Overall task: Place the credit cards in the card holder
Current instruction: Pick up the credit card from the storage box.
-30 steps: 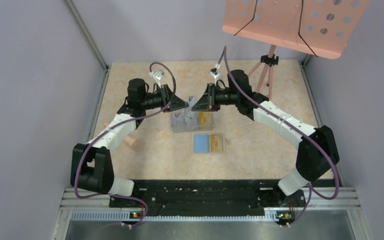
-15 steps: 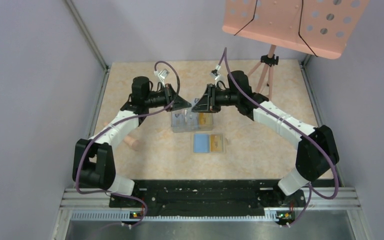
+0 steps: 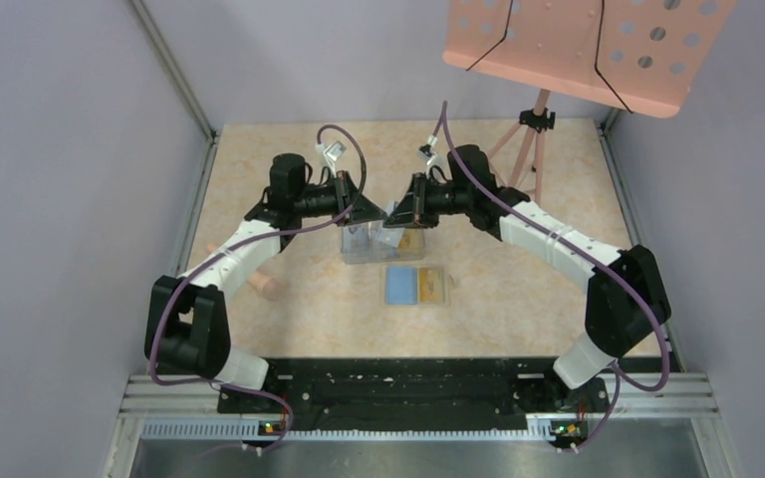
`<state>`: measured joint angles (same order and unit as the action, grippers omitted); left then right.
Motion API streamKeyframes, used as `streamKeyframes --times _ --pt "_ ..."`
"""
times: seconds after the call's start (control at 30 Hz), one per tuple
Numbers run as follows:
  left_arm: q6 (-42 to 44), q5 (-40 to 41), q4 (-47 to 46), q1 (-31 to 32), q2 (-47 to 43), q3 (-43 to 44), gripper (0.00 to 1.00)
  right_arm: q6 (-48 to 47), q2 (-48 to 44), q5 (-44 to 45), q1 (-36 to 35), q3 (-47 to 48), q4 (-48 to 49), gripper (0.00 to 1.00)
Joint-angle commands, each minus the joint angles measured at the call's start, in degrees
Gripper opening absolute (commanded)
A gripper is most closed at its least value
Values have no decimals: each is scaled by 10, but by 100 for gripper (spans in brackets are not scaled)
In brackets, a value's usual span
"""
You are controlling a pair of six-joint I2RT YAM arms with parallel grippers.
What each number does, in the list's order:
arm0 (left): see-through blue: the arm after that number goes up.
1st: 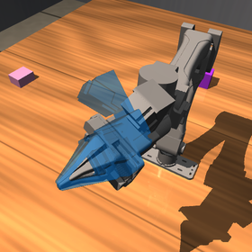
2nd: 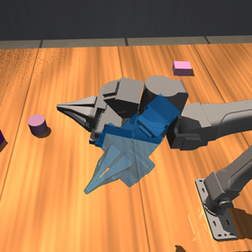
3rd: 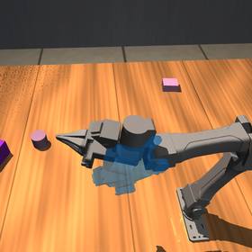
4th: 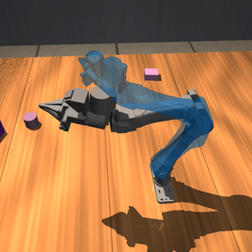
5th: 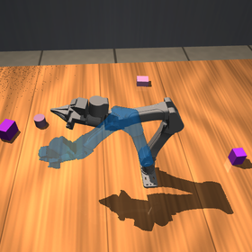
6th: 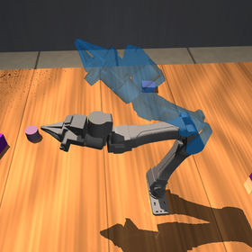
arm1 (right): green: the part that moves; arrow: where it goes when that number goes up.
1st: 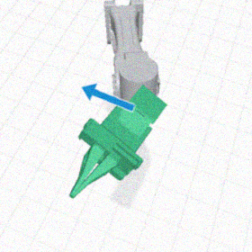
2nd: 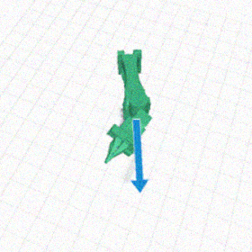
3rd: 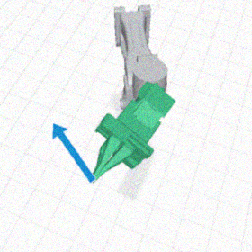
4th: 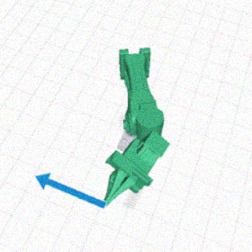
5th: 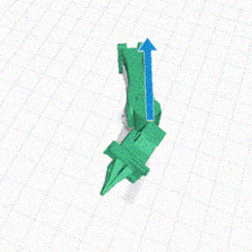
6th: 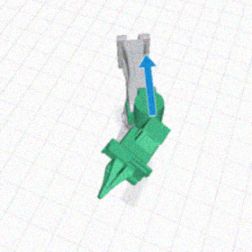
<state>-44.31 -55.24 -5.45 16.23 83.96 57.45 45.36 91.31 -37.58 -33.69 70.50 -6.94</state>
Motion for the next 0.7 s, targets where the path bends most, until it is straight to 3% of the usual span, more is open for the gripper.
streamKeyframes --times 0.0,0.13,0.3,0.5,0.67 --pt "51 1 83 18 -14 26 15 23 4 53 4 30 8 0" --pt "88 33 147 18 -16 38 31 89 4 57 27 13 -3 0" --pt "74 6 137 18 -2 28 40 153 4 20 67 -4 37 0" --pt "-37 -71 -36 19 5 -12 41 178 9 -17 50 -12 95 0" --pt "-77 -70 -97 20 6 -22 42 193 11 -36 50 -22 130 0"
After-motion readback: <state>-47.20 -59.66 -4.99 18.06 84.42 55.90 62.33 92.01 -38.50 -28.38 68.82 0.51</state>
